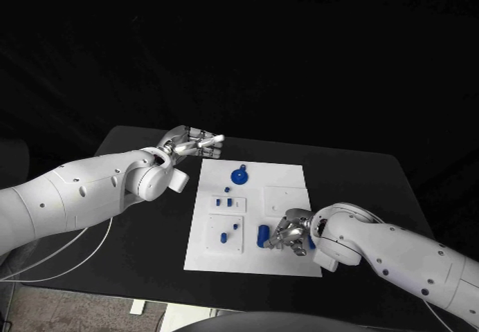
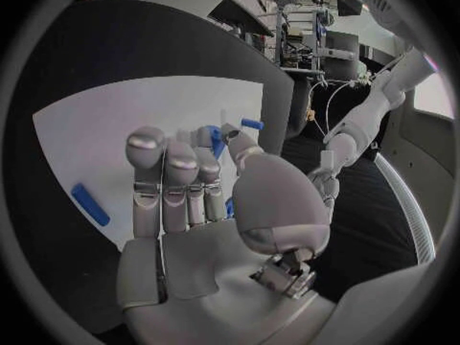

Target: Assemble the parts on the task board

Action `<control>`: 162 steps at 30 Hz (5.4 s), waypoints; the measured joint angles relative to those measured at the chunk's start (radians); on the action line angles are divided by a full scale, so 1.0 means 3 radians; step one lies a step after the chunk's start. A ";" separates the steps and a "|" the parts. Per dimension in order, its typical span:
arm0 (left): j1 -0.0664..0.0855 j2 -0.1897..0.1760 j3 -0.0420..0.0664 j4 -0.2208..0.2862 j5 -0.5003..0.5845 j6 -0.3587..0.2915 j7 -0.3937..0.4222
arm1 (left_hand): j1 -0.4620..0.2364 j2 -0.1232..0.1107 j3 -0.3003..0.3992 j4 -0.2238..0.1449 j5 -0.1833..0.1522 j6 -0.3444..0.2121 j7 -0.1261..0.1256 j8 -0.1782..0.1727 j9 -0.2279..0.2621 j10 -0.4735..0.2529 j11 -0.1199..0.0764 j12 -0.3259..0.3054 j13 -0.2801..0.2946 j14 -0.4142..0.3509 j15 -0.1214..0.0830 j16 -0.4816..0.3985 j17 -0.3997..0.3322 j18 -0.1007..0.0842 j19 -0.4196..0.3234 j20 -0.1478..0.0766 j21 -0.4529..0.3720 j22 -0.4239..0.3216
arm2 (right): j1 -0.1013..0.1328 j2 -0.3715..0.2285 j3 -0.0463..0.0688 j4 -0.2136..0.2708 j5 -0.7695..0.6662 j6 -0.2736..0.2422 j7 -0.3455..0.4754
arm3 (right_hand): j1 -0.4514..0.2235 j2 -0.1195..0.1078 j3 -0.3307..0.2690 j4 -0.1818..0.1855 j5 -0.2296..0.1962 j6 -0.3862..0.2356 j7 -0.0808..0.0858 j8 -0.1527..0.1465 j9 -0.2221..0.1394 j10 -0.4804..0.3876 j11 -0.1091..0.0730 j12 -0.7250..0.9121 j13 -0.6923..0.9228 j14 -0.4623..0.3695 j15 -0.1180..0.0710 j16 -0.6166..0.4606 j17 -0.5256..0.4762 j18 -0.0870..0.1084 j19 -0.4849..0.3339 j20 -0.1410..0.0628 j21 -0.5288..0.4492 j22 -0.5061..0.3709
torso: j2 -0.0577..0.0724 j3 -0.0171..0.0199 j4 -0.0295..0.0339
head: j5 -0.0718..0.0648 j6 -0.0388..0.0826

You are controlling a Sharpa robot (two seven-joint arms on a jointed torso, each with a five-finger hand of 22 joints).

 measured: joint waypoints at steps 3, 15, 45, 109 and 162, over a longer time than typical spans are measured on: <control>0.0000 -0.0001 0.0000 0.0003 0.0000 0.0003 -0.0006 | -0.0003 0.0003 0.0000 0.0000 0.0000 0.0000 0.0000 0.0000 0.0001 0.0000 0.0000 0.0000 0.0000 0.0000 0.0000 0.0000 0.0000 0.0000 0.0000 0.0000 0.0000 0.0000 | -0.0010 0.0014 0.0000 -0.0007 -0.0004 -0.0004 -0.0025 | -0.0021 0.0021 0.0012 -0.0049 0.0000 0.0018 -0.0004 0.0000 0.0012 0.0010 -0.0010 0.0000 0.0000 0.0000 0.0000 0.0000 0.0000 0.0000 0.0011 -0.0011 0.0017 0.0000 | 0.0000 0.0000 0.0000 | -0.0007 -0.0001; 0.0000 -0.0001 -0.0001 0.0007 -0.0003 0.0017 -0.0029 | -0.0013 0.0033 0.0003 -0.0030 0.0013 0.0000 0.0000 0.0000 0.0000 0.0000 0.0000 0.0000 0.0000 0.0000 0.0000 0.0000 0.0000 0.0000 0.0000 0.0000 0.0000 0.0000 | -0.0021 0.0073 0.0000 -0.0086 -0.0047 -0.0071 -0.0133 | -0.0097 0.0168 0.0029 -0.0139 -0.0052 0.0042 -0.0028 0.0000 0.0059 0.0052 -0.0028 0.0026 0.0036 -0.0013 -0.0012 0.0000 -0.0007 0.0000 0.0011 -0.0011 0.0035 0.0000 | 0.0000 0.0004 -0.0004 | -0.0025 -0.0001; 0.0000 -0.0019 -0.0006 0.0005 -0.0003 0.0065 -0.0093 | -0.0011 0.0059 0.0001 -0.0091 0.0026 0.0000 0.0000 0.0000 -0.0001 0.0000 0.0000 0.0000 0.0000 -0.0012 0.0012 0.0000 0.0000 0.0000 0.0000 0.0000 0.0000 0.0000 | -0.0029 0.0075 -0.0001 -0.0137 -0.0068 -0.0008 -0.0249 | -0.0172 0.0091 -0.0136 -0.0075 -0.0435 0.0050 -0.0020 0.0000 0.0080 0.0051 -0.0027 0.0026 0.0046 -0.0004 -0.0020 0.0000 -0.0022 0.0000 0.0011 -0.0010 0.0049 -0.0002 | 0.0001 0.0001 -0.0001 | -0.0035 -0.0030; 0.0000 -0.0036 -0.0009 0.0034 0.0047 0.0047 0.0070 | 0.0058 0.0057 -0.0022 -0.0244 0.0026 -0.0024 -0.0012 0.0000 -0.0002 0.0024 -0.0024 0.0000 0.0000 -0.0024 0.0000 0.0000 0.0000 0.0000 -0.0012 0.0012 0.0000 0.0001 | -0.0022 -0.0550 0.0186 -0.0195 -0.0677 -0.0029 -0.0331 | -0.0170 -0.0305 0.0072 0.0749 -0.0904 -0.0266 0.0123 0.0000 -0.0058 0.0104 0.0050 0.0209 0.0171 -0.0005 0.0004 0.0078 0.0026 0.0000 0.0010 -0.0009 0.0172 -0.0003 | 0.0002 0.0002 0.0001 | -0.0196 -0.0003; 0.0000 -0.0091 -0.0010 0.0031 0.0055 0.0078 0.0058 | 0.0035 0.0116 -0.0022 -0.0244 0.0026 -0.0024 -0.0012 0.0000 -0.0002 0.0024 -0.0024 0.0000 0.0000 -0.0023 0.0000 0.0000 0.0000 -0.0001 -0.0012 0.0012 0.0000 0.0001 | -0.0069 -0.0364 0.0033 -0.0340 -0.0650 -0.0124 -0.0280 | -0.0170 0.0296 0.0578 -0.0266 -0.0489 -0.0042 0.0056 -0.0030 -0.0126 0.0116 0.0038 0.0193 0.0167 0.0011 0.0025 0.0051 -0.0003 -0.0034 0.0010 0.0015 0.0156 -0.0001 | -0.0002 0.0004 -0.0007 | -0.0151 -0.0044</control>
